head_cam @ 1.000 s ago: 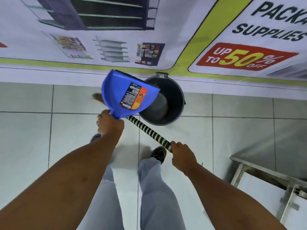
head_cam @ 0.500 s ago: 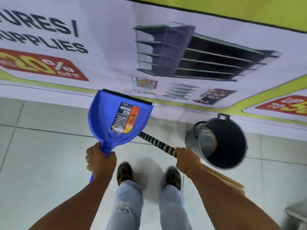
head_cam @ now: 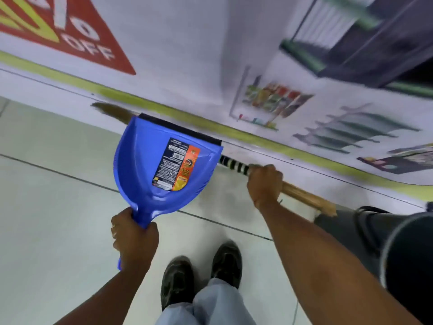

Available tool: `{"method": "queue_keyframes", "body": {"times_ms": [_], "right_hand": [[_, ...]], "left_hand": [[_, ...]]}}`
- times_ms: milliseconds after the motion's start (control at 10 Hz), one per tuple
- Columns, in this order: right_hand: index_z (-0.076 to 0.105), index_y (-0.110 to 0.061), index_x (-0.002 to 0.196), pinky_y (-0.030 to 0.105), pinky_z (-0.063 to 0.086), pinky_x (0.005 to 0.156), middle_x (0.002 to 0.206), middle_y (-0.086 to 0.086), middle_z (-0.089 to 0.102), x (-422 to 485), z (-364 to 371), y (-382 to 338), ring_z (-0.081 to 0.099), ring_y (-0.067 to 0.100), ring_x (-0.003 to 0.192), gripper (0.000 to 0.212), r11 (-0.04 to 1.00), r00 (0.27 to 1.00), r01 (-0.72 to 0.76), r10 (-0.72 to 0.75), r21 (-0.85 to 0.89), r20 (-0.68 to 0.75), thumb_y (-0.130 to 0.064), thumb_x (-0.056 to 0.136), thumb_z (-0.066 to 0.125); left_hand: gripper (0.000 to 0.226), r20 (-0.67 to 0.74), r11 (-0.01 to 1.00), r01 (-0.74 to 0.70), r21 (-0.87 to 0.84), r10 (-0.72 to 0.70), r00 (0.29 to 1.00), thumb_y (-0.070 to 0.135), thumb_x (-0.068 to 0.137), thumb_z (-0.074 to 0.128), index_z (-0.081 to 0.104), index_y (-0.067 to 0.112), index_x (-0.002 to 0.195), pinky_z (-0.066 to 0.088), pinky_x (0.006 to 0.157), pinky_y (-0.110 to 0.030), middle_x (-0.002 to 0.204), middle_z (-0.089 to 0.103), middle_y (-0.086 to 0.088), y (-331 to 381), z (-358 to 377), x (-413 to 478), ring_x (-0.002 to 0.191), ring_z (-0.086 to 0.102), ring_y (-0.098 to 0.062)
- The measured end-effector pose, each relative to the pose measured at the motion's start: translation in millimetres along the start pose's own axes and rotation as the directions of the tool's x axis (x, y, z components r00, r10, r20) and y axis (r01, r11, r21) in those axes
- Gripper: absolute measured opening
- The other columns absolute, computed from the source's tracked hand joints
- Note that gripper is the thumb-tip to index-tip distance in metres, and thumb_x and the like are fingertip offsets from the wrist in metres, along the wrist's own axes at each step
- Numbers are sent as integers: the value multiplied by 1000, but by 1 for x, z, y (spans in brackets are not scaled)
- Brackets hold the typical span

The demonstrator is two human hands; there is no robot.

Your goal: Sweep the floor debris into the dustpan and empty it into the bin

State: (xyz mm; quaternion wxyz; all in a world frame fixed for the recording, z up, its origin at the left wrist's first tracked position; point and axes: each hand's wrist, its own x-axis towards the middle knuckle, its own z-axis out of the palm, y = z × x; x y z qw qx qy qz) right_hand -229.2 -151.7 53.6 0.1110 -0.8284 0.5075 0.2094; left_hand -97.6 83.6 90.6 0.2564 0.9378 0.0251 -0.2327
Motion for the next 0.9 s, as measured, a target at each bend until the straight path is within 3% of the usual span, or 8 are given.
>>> {"method": "queue_keyframes", "body": {"times_ms": [100,200,300,400,500,600,800,900], "right_hand": [[66,-17,118,38,48,89,110,17,68,43,53,7,60,37,108,36,991,992,-128,129,48,-5,-7,92,43],[65,-13,119,38,49,90,115,20,67,59,83,9,60,38,110,37,974,986,-167,167,152,10,-2,90,46],[61,-7,124,37,47,95,125,20,60,54,91,10,56,36,118,45,941,984,-168,177,295,-6,7,84,46],[60,-8,127,37,44,100,131,18,57,23,90,9,52,35,123,48,930,988,-152,155,336,18,5,83,46],[54,-13,135,31,31,112,144,12,48,-36,95,14,38,25,138,49,908,982,-183,153,376,110,0,89,45],[52,-13,137,29,26,114,145,9,49,-60,104,21,32,20,142,47,920,981,-183,146,347,130,-2,92,44],[57,-13,133,27,31,111,137,8,55,-81,112,24,40,20,136,43,926,971,-203,148,319,186,-4,92,46],[57,-14,132,25,32,108,135,7,56,-95,86,15,42,20,132,45,914,971,-211,156,347,180,-2,91,46]], "left_hand": [[25,16,999,0,38,-1,1000,-8,62,56,38,9,63,45,56,-43,73,46,-26,-43,46,18,64,42,-47],[21,64,996,-14,87,8,998,-7,63,58,46,7,73,49,66,-47,82,49,-22,-67,73,22,77,51,-46],[31,169,990,-27,141,3,986,-6,67,60,55,1,96,47,82,-53,97,52,-15,-79,93,13,92,51,-38],[34,246,982,-45,185,-2,969,-4,65,60,56,-1,98,48,80,-56,100,56,-21,-81,98,5,92,53,-43],[38,328,978,-29,209,-42,944,-3,65,60,56,1,103,49,81,-55,107,55,-21,-67,109,-4,97,54,-43],[43,358,970,-29,242,-62,932,-5,67,59,54,3,109,48,86,-52,113,52,-18,-54,121,-6,103,52,-40],[59,528,907,-145,395,-95,844,14,79,69,40,7,130,39,97,-50,130,45,-17,-49,142,2,121,46,-37],[61,574,909,-172,379,-85,814,23,86,62,34,6,137,36,103,-45,137,45,-18,-39,118,-3,126,43,-36]]}}
